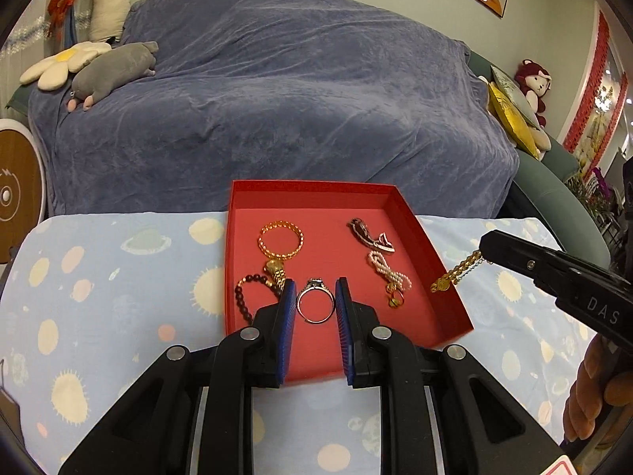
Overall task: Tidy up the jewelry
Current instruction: 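Carry silver ring and gold chain into the red box and open both grippers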
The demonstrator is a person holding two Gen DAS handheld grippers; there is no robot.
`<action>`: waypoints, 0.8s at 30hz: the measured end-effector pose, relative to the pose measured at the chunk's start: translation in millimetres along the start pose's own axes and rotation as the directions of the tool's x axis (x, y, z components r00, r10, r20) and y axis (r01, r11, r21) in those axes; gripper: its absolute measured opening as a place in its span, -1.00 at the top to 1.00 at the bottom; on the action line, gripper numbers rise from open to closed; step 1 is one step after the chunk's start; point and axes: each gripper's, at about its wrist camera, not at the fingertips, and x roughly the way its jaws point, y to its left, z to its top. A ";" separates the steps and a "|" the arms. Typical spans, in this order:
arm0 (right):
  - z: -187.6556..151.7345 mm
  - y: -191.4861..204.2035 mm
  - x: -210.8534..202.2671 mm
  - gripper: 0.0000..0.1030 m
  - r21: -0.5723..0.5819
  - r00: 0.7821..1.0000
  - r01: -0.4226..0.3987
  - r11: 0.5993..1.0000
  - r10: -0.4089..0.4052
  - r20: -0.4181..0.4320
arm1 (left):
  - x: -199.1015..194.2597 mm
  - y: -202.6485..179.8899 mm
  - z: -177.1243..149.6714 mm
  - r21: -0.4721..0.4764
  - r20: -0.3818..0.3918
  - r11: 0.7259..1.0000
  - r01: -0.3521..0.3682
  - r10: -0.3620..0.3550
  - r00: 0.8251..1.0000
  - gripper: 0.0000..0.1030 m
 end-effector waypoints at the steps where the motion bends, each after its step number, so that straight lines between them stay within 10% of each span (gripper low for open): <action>1: 4.1 -1.1 10.1 0.87 0.007 1.000 -0.007 1.000 0.007 -0.012 | 7.2 1.3 4.8 -0.001 -0.003 1.000 -0.006 0.006 1.000 0.67; 14: 14.0 -19.2 115.9 0.87 0.049 0.990 0.013 0.999 -0.006 -0.144 | 101.5 11.2 25.9 -0.059 -0.130 0.998 0.010 -0.017 0.991 0.66; 24: 6.6 -23.3 99.6 0.82 0.017 0.993 0.037 0.999 -0.035 -0.108 | 101.1 6.0 18.3 -0.047 -0.106 0.998 -0.033 0.027 0.994 0.46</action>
